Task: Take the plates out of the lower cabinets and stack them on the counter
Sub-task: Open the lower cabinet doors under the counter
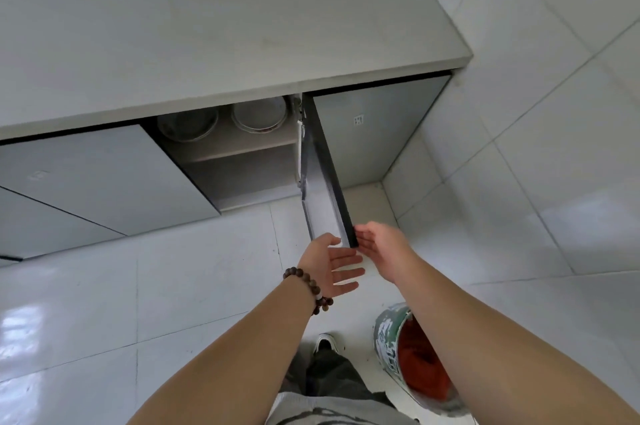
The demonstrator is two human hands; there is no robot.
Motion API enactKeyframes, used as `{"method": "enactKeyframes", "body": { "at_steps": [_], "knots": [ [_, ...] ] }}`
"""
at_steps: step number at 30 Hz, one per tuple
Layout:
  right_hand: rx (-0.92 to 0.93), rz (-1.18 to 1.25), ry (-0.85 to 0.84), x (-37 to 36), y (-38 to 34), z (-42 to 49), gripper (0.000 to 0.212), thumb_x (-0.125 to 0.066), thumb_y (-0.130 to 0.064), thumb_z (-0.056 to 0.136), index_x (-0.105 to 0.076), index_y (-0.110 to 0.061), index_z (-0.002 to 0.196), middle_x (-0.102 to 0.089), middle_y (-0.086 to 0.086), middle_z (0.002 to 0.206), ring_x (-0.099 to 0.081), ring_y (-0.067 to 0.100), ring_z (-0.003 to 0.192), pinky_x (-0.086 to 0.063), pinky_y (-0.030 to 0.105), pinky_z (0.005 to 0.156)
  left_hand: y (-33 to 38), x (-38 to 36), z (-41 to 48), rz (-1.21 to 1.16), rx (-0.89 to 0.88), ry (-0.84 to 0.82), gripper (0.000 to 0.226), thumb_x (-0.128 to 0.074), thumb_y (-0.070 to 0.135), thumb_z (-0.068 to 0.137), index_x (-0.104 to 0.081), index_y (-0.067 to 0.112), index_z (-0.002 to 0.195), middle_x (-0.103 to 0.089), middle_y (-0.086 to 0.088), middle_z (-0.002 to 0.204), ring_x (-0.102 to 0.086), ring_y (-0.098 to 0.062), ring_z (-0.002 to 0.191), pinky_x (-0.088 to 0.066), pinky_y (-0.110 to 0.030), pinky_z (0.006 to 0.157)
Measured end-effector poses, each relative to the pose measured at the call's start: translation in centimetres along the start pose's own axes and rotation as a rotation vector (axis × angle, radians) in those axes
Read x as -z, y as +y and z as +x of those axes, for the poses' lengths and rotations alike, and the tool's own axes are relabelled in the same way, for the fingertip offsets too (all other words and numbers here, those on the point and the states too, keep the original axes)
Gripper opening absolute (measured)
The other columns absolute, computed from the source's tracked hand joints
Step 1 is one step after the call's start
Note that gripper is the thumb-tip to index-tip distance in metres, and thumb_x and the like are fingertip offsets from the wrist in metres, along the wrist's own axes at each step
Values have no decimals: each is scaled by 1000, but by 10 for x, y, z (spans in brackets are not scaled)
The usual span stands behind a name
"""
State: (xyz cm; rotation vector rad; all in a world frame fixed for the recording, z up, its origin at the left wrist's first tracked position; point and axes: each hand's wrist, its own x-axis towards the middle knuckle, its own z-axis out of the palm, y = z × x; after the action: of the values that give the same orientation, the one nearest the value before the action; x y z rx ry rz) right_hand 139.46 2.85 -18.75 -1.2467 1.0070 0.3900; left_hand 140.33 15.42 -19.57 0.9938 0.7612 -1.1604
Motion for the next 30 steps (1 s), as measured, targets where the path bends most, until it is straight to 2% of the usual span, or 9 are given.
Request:
{"method": "enactKeyframes", "body": {
  "at_steps": [6,8,9,10,12,17,21,24,30],
  "knots": [
    [10,-74,130,11,-10,3,23,-54,-5,90,-68,7,104,-70,23,106,-67,33,99,-50,39,98,7,-3,-1,82,-86,49,35,-44,29,90,-66,7,106,-70,-9,108,-66,-29,102,-51,-40,85],
    [64,-237,175,6,-13,-1,18,-52,-5,84,-69,0,87,-68,22,87,-63,34,78,-53,43,91,12,4,-4,91,-149,100,33,-44,27,91,-66,6,105,-71,-10,107,-66,-29,102,-52,-40,86],
    [121,-331,206,3,-15,-2,17,-48,-5,82,-64,-8,78,-59,16,75,-53,30,65,-44,32,71,14,9,-7,87,-189,125,32,-45,26,92,-66,6,105,-71,-11,107,-66,-29,102,-52,-40,87],
    [202,-406,233,-3,-17,-4,20,-45,-6,83,-62,-15,78,-56,11,73,-47,27,63,-17,41,75,17,16,-10,77,-233,153,32,-45,25,92,-66,5,106,-71,-11,107,-66,-29,102,-53,-41,87],
    [351,-495,222,-16,-25,-8,26,-44,-9,88,-69,-14,92,-63,8,87,-57,27,82,-49,39,86,24,31,-20,55,-329,228,31,-44,23,94,-67,4,104,-72,-12,105,-67,-28,99,-54,-39,84],
    [525,-561,39,-68,-34,-16,31,-44,-20,94,-61,6,98,-65,21,103,-58,36,101,-49,46,85,34,80,-52,-76,-548,419,29,-41,19,93,-68,8,94,-72,-11,98,-69,-26,94,-55,-35,78],
    [528,-566,-157,-116,-28,-24,24,-45,-20,94,-64,-15,108,-64,1,97,-59,20,98,-47,27,79,31,119,-80,-182,-635,557,26,-45,17,90,-69,8,94,-73,-10,96,-70,-23,90,-57,-35,79],
    [506,-542,-226,-149,-23,-29,28,-47,-19,93,-63,-15,115,-65,1,96,-62,22,101,-50,38,93,32,149,-98,-267,-688,621,27,-43,16,90,-69,8,95,-73,-10,97,-70,-24,92,-56,-38,83],
    [500,-516,-293,-213,-20,-32,20,-49,-15,91,-64,-16,104,-65,-1,90,-64,23,99,-53,41,93,58,213,-118,-379,-729,673,28,-44,14,88,-68,5,97,-73,-10,94,-70,-24,91,-56,-37,82]
  ]
}}
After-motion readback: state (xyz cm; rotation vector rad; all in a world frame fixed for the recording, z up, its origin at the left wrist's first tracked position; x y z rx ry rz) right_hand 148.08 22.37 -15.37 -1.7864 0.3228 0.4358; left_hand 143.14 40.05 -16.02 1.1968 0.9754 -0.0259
